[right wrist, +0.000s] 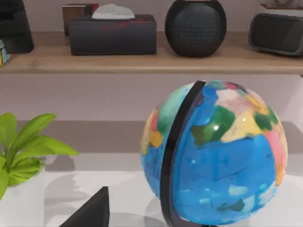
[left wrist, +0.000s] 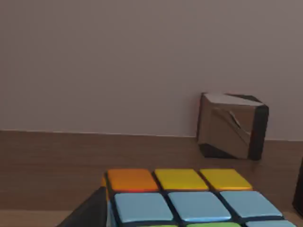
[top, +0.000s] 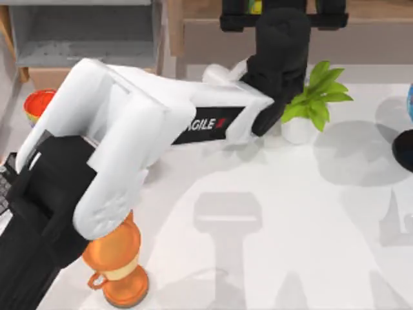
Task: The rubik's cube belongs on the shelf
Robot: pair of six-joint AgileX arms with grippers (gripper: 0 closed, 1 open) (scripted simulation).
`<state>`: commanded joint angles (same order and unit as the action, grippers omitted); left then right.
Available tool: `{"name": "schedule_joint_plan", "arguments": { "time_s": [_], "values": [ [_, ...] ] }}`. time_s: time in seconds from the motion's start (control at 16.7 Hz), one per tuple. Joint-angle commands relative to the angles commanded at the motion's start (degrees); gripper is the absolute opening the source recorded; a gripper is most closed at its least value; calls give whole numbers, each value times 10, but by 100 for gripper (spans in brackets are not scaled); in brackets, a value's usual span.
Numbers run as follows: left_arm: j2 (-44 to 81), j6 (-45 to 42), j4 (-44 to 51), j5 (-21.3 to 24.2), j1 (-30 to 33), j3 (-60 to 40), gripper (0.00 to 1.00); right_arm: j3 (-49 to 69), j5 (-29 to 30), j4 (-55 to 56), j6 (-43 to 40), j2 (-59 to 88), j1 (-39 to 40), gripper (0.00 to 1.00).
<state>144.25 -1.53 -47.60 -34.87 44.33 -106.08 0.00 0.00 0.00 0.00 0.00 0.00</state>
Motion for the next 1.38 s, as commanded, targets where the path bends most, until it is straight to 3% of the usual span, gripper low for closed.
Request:
{"name": "schedule_joint_plan", "arguments": {
  "time_s": [0.24, 0.54, 0.84, 1.38],
  "values": [
    [-16, 138, -20, 40, 139, 42, 100, 0, 0, 0, 0, 0, 0, 100],
    [-48, 410, -61, 120, 415, 124, 100, 0, 0, 0, 0, 0, 0, 100],
    [-88, 763, -114, 223, 774, 231, 100, 0, 0, 0, 0, 0, 0, 100],
    [-171, 1498, -224, 436, 1520, 452, 100, 0, 0, 0, 0, 0, 0, 100]
  ]
}}
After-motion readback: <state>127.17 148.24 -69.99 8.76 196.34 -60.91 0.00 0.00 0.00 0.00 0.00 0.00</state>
